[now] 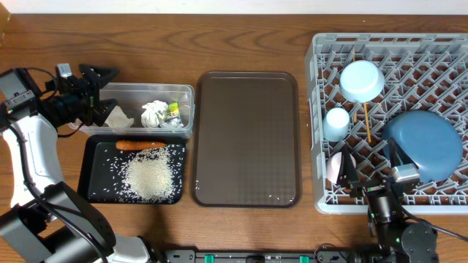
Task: Sort waste into correct bins and load items into the dishwasher rack
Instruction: 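Lower the blue plate upright into the rack slots and release, then withdraw the right gripper to the front of the rack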
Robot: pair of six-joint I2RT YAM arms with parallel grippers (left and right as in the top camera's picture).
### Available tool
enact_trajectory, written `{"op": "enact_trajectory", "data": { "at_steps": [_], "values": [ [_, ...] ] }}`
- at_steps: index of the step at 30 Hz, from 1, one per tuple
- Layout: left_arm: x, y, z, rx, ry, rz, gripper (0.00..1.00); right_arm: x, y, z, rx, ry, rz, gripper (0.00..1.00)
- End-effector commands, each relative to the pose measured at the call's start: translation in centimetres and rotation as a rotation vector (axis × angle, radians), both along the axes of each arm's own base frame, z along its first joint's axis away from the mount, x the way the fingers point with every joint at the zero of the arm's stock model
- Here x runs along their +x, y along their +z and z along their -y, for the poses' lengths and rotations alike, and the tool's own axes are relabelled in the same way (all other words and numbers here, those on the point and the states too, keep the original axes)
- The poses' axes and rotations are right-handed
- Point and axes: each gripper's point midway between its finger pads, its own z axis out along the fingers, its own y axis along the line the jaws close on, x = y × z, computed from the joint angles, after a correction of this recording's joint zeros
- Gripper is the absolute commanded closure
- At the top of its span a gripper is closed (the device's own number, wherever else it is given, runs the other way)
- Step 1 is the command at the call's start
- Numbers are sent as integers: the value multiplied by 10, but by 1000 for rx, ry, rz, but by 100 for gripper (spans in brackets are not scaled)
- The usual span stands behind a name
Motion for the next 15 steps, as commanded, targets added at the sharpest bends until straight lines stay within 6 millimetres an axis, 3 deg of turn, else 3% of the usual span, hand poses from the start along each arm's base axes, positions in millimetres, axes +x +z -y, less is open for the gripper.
{"op": "enact_trajectory", "data": {
  "at_steps": [1, 8, 15],
  "values": [
    [-3, 7, 1, 14, -14, 33, 2, 4, -6, 8, 30, -49, 18, 1],
    [-3, 7, 1, 14, -14, 33, 2, 12, -35, 17, 35, -101, -33, 1],
    [-3, 7, 1, 14, -14, 33, 2, 16, -90, 22, 12, -138, -238, 1]
  ]
}}
